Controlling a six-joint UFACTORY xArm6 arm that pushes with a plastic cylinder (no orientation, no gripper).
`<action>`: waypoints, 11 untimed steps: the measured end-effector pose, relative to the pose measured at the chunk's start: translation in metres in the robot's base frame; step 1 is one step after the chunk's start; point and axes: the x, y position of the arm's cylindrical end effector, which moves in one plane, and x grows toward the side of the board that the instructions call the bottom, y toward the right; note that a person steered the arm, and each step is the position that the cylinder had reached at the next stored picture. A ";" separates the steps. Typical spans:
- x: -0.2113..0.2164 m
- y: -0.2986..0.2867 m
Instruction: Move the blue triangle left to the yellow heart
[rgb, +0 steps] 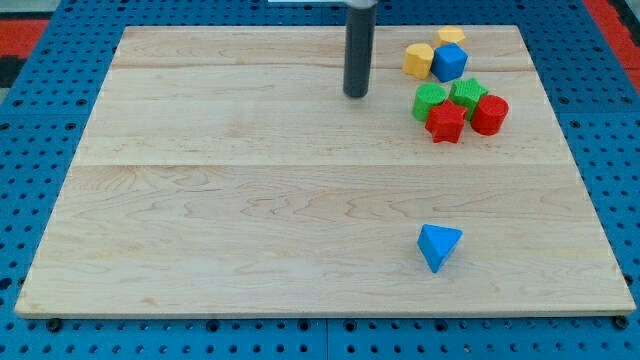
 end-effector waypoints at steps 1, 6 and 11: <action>0.056 0.018; 0.252 0.109; 0.083 0.062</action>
